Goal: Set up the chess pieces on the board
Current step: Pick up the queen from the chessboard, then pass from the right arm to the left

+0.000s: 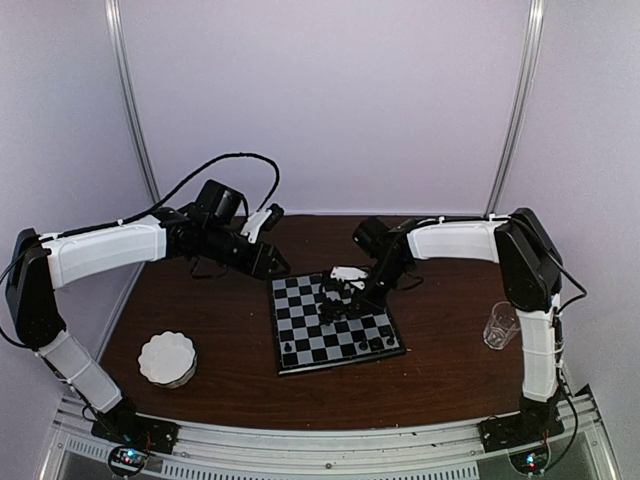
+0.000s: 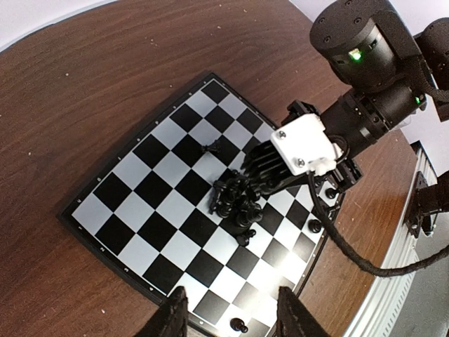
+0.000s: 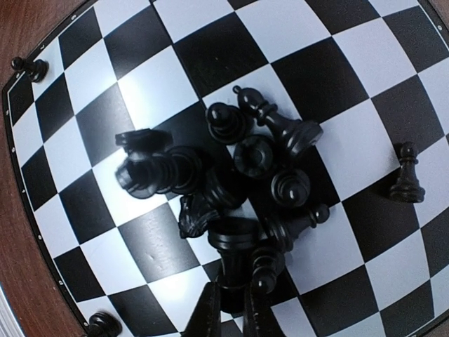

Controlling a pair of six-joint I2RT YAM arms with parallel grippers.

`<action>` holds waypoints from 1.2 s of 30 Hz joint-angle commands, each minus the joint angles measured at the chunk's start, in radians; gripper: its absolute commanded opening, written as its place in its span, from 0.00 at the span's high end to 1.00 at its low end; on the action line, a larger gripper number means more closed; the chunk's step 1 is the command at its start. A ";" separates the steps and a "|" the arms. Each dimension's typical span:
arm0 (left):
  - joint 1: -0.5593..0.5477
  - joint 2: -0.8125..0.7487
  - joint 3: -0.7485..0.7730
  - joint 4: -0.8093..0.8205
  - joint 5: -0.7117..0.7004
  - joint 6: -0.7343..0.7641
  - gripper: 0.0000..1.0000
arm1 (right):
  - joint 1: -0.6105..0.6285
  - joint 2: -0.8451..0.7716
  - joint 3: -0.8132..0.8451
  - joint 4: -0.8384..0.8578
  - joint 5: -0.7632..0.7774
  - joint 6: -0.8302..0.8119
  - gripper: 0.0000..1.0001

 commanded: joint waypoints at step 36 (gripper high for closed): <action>-0.069 0.178 -0.145 0.600 0.486 -0.527 0.49 | 0.114 -0.247 0.126 -0.224 -0.075 -0.001 0.97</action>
